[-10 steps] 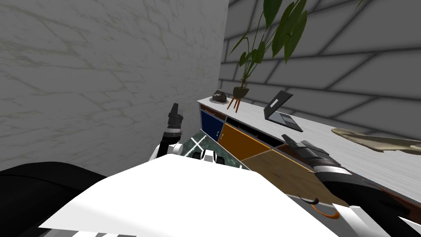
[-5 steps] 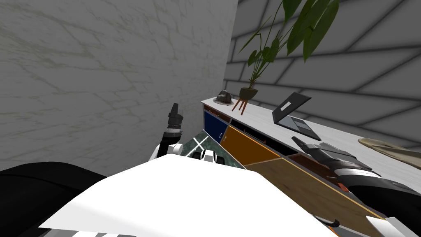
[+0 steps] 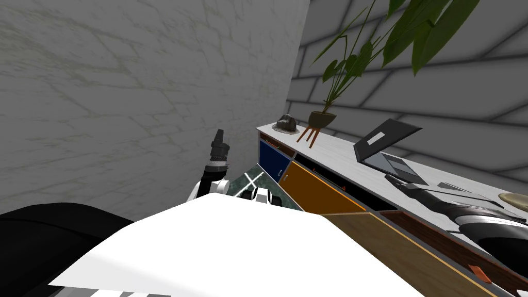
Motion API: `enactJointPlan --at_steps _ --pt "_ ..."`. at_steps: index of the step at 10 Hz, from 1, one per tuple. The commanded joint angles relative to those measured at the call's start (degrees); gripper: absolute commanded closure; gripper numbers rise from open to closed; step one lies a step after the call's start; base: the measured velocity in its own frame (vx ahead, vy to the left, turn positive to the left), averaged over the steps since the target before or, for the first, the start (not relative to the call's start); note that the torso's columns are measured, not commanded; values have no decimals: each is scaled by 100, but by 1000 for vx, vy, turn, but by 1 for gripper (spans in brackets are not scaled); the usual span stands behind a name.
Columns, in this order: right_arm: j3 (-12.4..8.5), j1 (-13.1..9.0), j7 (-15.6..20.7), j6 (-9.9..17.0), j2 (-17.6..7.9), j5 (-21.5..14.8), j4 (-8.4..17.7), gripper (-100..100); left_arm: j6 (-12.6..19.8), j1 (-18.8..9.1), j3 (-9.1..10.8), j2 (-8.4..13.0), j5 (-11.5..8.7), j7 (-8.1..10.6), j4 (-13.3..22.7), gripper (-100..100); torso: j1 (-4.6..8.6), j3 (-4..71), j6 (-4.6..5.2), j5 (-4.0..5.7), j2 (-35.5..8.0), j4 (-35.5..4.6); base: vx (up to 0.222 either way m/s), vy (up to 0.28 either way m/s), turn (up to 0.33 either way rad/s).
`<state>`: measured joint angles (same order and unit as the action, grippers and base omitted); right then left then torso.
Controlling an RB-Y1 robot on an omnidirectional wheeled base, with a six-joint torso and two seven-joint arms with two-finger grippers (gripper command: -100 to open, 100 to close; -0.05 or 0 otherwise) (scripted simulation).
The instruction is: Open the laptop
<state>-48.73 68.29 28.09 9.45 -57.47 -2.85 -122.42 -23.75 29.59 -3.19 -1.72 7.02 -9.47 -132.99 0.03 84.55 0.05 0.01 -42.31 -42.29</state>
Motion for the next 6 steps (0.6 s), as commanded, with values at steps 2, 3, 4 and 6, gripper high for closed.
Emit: enactJointPlan --at_steps 2,3,4,6 --pt "-445 496 47 445 -361 -192 180 -100 0 0 0 0 0 0 0 0 -3 -2 -4 0 -2 -1 48 13 81" --pt "-627 674 63 620 -511 -286 289 -100 0 -1 0 0 0 0 0 0 -2 2 -6 -1 3 1 83 6 131" --pt "-627 704 63 630 -511 -286 289 -100 0 0 0 0 0 0 0 0 0 8 -6 0 14 4 68 6 43" --pt "-803 908 77 812 -652 -379 398 -100 0 0 0 0 0 0 0 0 -3 -1 -6 -2 -2 0 45 5 58"
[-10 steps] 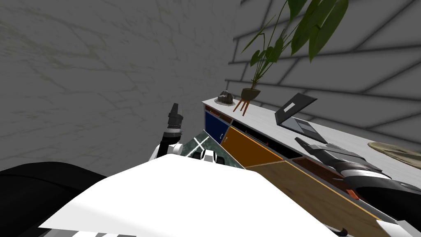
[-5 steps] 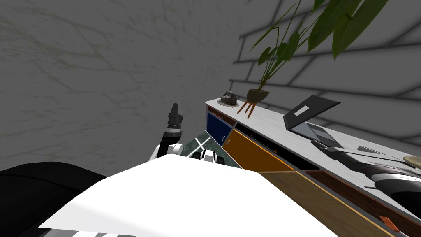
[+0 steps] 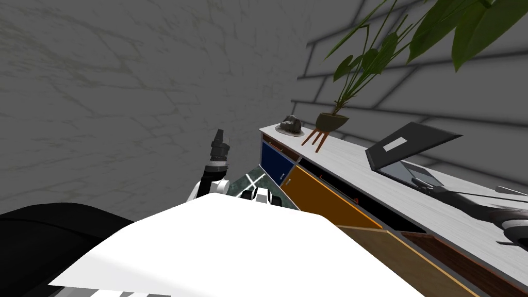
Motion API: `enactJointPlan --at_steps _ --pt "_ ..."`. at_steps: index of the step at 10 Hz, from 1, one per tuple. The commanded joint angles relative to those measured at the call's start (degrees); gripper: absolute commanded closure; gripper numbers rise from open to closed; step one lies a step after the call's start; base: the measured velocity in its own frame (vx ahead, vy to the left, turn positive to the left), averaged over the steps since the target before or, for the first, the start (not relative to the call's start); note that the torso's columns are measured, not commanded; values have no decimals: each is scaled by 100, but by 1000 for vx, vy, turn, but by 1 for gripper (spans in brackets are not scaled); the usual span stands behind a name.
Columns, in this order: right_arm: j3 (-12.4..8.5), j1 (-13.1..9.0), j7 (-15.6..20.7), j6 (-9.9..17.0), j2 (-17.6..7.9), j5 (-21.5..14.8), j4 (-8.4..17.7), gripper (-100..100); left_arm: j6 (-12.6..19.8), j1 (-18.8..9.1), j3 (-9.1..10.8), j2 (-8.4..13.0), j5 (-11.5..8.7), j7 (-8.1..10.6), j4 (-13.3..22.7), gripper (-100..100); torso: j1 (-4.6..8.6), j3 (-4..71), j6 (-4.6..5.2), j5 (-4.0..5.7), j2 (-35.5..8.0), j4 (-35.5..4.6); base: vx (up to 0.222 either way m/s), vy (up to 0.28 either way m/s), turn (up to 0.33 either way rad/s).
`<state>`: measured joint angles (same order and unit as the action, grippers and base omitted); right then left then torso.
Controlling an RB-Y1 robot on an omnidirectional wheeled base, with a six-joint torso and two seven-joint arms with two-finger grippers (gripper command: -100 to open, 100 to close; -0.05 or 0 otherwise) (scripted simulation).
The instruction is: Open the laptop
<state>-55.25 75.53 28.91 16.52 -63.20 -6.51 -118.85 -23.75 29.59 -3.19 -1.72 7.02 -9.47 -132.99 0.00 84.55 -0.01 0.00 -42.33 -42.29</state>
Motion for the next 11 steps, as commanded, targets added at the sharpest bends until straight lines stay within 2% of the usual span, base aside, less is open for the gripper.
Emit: enactJointPlan --at_steps 1,2,3,7,10,11 --pt "-321 382 7 280 -213 -105 146 -100 0 0 0 0 0 0 0 0 -1 -4 3 0 -5 -2 53 8 62" --pt "-483 572 18 449 -339 -194 247 -100 0 0 0 0 0 0 0 0 -2 -1 1 0 1 0 72 7 143" --pt "-483 572 18 449 -339 -194 247 -100 0 0 0 0 0 0 0 0 0 5 0 0 10 3 53 3 34" --pt "-1036 1217 61 1016 -765 -495 577 -100 0 1 0 0 0 0 0 0 3 11 1 1 18 5 85 -3 85" --pt "-1376 1594 100 1347 -1051 -666 760 -100 0 0 0 0 0 0 0 0 5 -5 2 3 -6 -2 81 -29 80" --pt "-1437 1659 110 1402 -1108 -694 787 -100 0 1 1 0 0 0 0 0 7 0 1 3 3 0 108 -51 54"
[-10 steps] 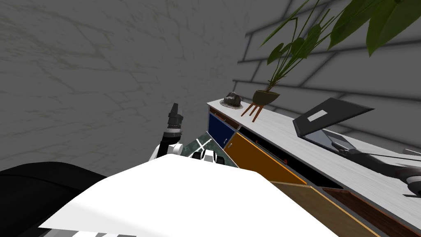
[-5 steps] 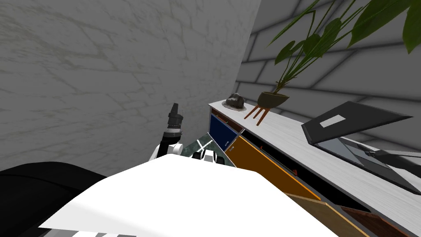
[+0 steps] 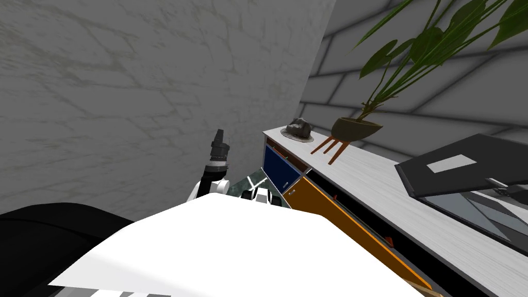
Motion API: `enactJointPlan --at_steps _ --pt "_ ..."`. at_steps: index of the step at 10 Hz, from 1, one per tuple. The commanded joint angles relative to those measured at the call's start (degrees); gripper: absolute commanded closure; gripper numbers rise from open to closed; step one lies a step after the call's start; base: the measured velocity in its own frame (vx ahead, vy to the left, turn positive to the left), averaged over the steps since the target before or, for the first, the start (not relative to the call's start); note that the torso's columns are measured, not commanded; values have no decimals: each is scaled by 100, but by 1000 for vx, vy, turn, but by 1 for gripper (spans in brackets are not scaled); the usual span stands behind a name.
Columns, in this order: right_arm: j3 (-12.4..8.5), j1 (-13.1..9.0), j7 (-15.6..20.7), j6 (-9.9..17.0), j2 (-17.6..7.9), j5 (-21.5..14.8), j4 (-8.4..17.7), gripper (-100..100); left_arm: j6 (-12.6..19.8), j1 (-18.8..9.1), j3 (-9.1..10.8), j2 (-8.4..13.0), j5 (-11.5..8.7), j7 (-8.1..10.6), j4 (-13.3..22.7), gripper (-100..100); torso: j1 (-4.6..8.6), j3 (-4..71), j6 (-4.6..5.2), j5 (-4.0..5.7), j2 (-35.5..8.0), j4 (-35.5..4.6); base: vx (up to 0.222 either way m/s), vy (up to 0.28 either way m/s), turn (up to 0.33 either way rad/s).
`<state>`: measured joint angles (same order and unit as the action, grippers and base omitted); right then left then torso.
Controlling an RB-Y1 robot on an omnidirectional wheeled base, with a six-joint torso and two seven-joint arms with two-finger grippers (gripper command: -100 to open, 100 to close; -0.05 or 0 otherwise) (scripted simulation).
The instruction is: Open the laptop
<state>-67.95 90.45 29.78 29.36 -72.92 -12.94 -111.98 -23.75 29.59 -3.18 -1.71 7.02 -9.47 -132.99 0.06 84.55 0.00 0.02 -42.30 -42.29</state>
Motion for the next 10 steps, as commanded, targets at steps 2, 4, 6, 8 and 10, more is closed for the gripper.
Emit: enactJointPlan --at_steps 2,4,6,8,10 --pt "-217 191 34 62 -138 49 119 -100 0 0 0 0 0 0 0 0 -10 -5 2 -1 -11 -2 63 -54 2" --pt "-186 165 28 75 -128 25 107 100 0 0 0 0 0 0 0 0 -3 -1 -1 3 -4 1 27 -30 4" --pt "-40 -223 -212 -145 29 203 315 100 0 -2 -1 -1 0 0 0 0 -2 -14 -3 18 -14 4 -60 -34 60" --pt "73 -474 -373 -302 126 325 440 100 0 -2 0 0 0 0 0 0 37 -19 24 31 -21 -3 -69 -38 46" --pt "186 -726 -533 -459 224 447 566 100 0 -1 0 0 0 0 0 0 53 -19 34 45 -16 0 -53 -35 34"
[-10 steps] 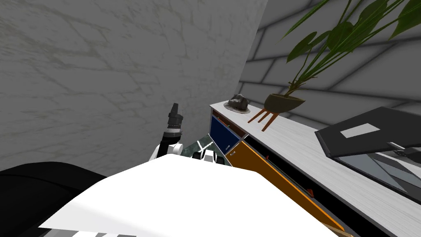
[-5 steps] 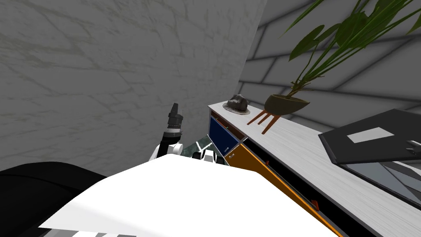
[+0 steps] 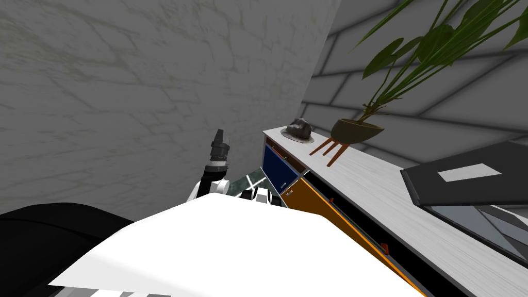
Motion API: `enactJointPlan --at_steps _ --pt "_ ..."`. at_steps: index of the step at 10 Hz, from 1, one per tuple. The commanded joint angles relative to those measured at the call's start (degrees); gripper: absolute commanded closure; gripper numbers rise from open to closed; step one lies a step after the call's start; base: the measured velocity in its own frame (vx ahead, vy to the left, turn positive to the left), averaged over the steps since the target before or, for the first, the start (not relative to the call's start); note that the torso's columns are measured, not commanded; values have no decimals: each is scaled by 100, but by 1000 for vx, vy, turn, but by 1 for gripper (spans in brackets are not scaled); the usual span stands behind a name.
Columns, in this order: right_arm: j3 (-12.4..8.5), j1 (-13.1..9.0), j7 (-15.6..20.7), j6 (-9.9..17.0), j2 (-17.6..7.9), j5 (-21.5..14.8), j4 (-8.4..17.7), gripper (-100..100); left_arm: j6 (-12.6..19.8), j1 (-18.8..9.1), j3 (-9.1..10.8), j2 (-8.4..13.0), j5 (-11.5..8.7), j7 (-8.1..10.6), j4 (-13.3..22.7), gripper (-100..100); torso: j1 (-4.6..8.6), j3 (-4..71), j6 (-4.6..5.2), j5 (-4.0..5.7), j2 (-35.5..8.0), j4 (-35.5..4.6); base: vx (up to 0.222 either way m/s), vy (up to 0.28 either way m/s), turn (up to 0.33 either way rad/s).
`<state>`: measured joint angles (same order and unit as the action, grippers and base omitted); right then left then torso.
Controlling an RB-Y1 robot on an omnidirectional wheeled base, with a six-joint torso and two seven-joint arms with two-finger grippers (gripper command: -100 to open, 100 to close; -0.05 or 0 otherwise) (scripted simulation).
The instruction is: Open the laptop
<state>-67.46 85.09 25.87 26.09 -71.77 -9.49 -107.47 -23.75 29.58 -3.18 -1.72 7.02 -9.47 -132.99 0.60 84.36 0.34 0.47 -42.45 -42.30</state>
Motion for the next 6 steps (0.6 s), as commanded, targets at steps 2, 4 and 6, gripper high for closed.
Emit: enactJointPlan --at_steps 2,4,6 --pt "250 -441 -303 -288 206 223 241 100 0 0 0 0 0 0 0 0 7 -4 0 9 -2 0 -57 -28 31" --pt "224 -494 -322 -313 205 247 233 100 0 0 0 0 0 0 0 0 6 -5 -2 3 -5 -2 -39 -31 25" --pt "385 -839 -475 -501 383 321 432 100 0 0 0 0 0 0 0 0 -31 16 -23 -14 22 12 -34 -17 53"
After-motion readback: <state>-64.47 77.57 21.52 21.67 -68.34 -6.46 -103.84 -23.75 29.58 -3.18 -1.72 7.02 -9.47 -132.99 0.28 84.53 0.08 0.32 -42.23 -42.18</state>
